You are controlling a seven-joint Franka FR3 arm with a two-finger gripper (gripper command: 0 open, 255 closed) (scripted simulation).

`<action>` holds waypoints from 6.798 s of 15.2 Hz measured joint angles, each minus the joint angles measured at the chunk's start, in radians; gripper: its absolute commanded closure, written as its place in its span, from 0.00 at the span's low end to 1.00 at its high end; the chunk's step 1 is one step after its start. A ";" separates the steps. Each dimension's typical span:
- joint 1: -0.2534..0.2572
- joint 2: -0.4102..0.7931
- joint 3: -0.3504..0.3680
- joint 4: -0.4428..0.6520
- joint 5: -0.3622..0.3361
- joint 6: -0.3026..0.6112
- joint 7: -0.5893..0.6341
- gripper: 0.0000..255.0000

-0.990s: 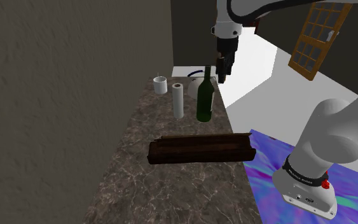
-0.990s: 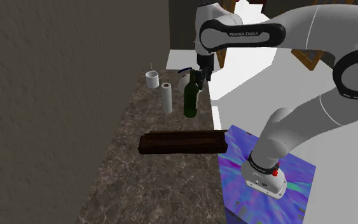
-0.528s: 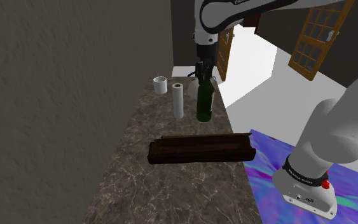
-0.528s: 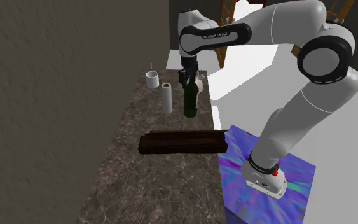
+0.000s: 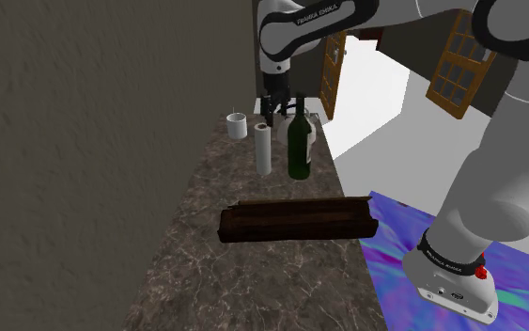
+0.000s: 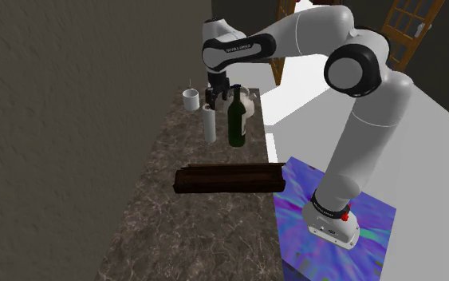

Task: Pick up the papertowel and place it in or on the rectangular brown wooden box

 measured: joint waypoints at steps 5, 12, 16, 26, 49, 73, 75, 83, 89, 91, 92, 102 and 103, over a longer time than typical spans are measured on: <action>-0.003 0.199 0.001 0.215 0.013 -0.005 0.001 0.00; -0.007 0.298 0.001 0.286 0.019 0.027 -0.001 0.00; -0.007 0.308 0.001 0.255 0.020 0.068 -0.001 0.00; -0.007 0.311 0.001 0.255 0.020 0.071 -0.001 1.00; -0.007 0.280 0.000 0.426 0.018 -0.129 0.000 1.00; 0.045 0.052 0.025 0.405 0.002 -0.338 0.075 1.00; 0.058 -0.022 0.036 0.331 -0.001 -0.337 0.097 1.00; 0.108 -0.268 0.093 0.130 0.006 -0.383 0.205 1.00; 0.140 -0.405 0.143 0.039 0.028 -0.430 0.285 1.00; 0.143 -0.418 0.148 0.010 0.031 -0.414 0.292 1.00; 0.143 -0.423 0.148 -0.006 0.031 -0.403 0.292 1.00; 0.145 -0.459 0.149 -0.176 0.035 -0.269 0.291 1.00; 0.145 -0.461 0.150 -0.189 0.035 -0.259 0.291 1.00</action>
